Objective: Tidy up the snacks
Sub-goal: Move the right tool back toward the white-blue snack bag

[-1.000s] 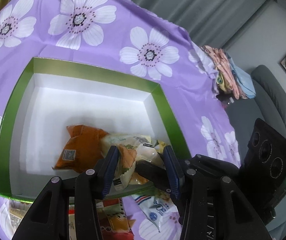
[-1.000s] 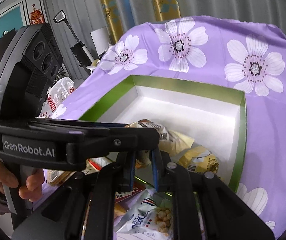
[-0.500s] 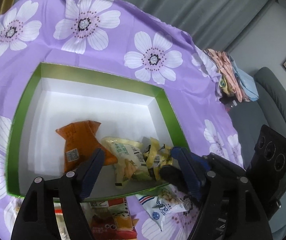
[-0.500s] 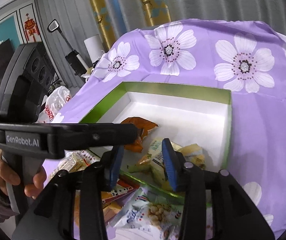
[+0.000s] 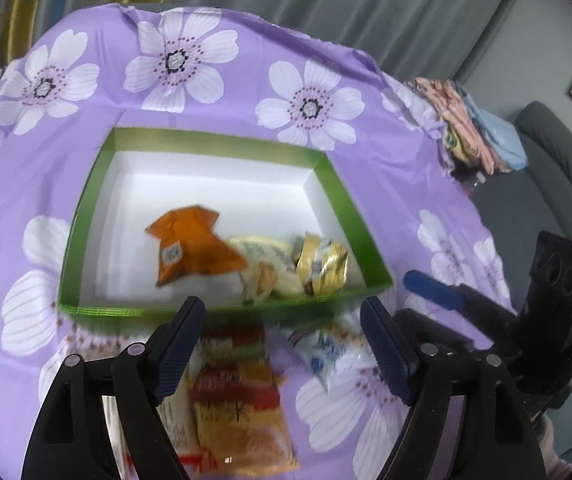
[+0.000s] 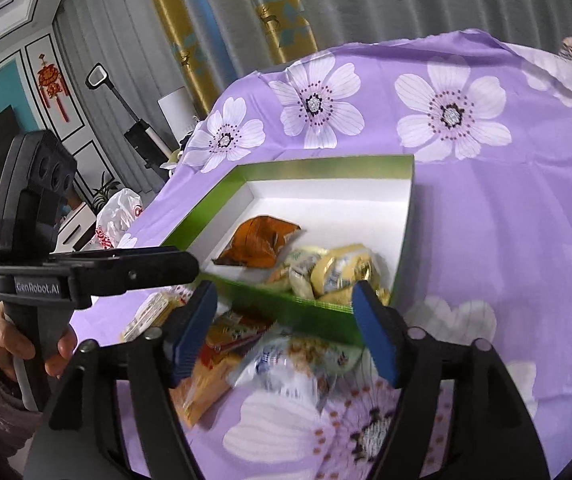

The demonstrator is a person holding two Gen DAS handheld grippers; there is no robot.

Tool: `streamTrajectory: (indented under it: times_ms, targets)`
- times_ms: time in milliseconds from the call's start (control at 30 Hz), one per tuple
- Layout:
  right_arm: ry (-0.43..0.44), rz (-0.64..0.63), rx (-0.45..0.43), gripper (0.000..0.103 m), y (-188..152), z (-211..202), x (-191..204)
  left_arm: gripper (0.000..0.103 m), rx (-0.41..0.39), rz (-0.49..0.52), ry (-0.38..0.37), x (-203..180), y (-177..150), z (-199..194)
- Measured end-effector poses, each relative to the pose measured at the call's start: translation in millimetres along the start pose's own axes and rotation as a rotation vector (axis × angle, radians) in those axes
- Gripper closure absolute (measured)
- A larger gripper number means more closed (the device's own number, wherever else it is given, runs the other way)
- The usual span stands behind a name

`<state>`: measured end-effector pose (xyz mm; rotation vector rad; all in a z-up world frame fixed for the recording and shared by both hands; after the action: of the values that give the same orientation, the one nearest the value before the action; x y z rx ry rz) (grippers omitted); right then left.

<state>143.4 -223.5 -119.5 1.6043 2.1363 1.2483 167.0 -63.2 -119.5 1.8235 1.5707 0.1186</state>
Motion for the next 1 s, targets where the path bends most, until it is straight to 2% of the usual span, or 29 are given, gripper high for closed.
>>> streamTrajectory:
  times_ms: [67, 533, 1000]
  targets:
    - [0.004, 0.009, 0.004, 0.029, -6, -5, 0, 0.005, 0.000, 0.002, 0.029, -2, -9, -3]
    - [-0.013, 0.024, 0.041, 0.026, -46, -25, 2, 0.005, -0.026, 0.068, 0.095, -31, -40, -17]
    - [0.001, 0.054, 0.065, 0.026, -57, -20, -4, 0.005, 0.014, 0.102, 0.105, -47, -52, -2]
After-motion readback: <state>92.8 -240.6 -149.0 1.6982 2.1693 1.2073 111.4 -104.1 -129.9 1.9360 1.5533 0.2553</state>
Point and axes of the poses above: each gripper's, at about its wrist camera, not at the fingertips, and z roughly the way its jaws point, x to its left, y to its top, the point moved 4 cm from there along z, roughly the way its jaws point, and after that the axes turned 2 degrees about x, right-handed, at the moved point
